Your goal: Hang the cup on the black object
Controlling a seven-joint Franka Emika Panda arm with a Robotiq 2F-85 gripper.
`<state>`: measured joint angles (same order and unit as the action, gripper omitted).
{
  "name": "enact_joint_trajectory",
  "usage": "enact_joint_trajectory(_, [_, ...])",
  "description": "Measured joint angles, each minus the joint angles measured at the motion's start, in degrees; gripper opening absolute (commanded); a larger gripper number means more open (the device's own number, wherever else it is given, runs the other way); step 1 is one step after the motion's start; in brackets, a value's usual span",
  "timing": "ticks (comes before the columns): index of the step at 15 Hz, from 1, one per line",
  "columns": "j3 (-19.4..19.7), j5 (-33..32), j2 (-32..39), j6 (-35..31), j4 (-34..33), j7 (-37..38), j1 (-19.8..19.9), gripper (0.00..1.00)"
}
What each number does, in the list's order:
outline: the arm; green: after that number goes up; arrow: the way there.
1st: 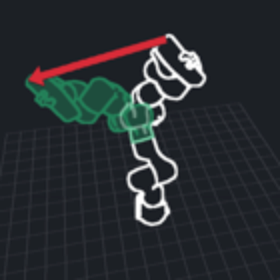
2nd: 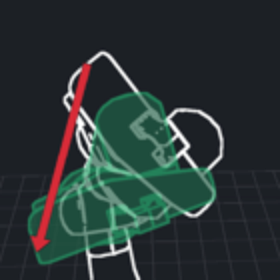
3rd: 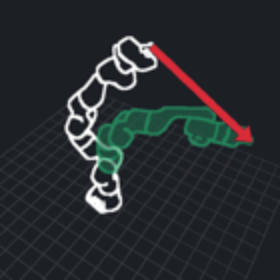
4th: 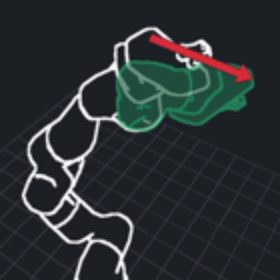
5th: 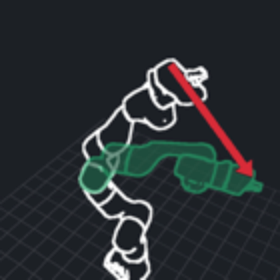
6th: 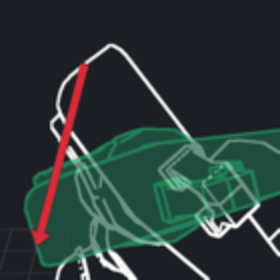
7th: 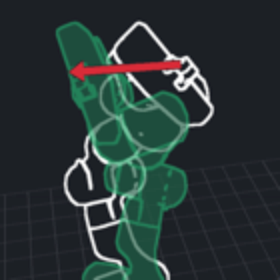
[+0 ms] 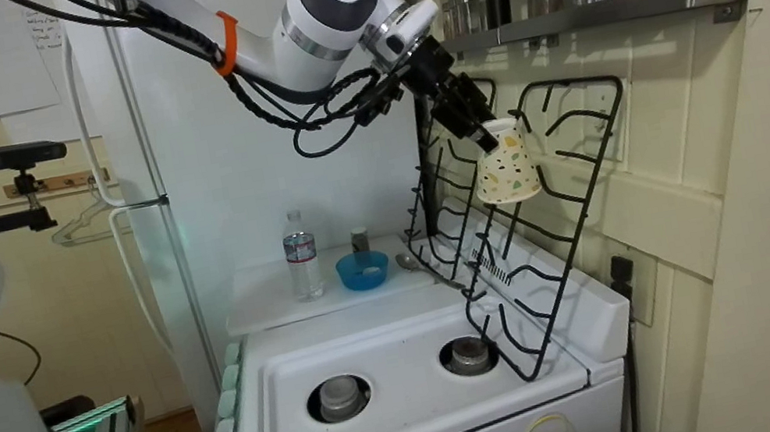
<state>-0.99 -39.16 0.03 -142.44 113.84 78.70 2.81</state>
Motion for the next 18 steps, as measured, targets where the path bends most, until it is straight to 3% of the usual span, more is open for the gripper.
enact_joint_trajectory(9, [0.04, 0.43, 1.97, 0.96, 0.0, -7.53, -0.61, 0.37])
enact_joint_trajectory(18, [-0.12, 4.07, 3.04, 5.71, 0.18, -21.02, -2.35, 0.37])
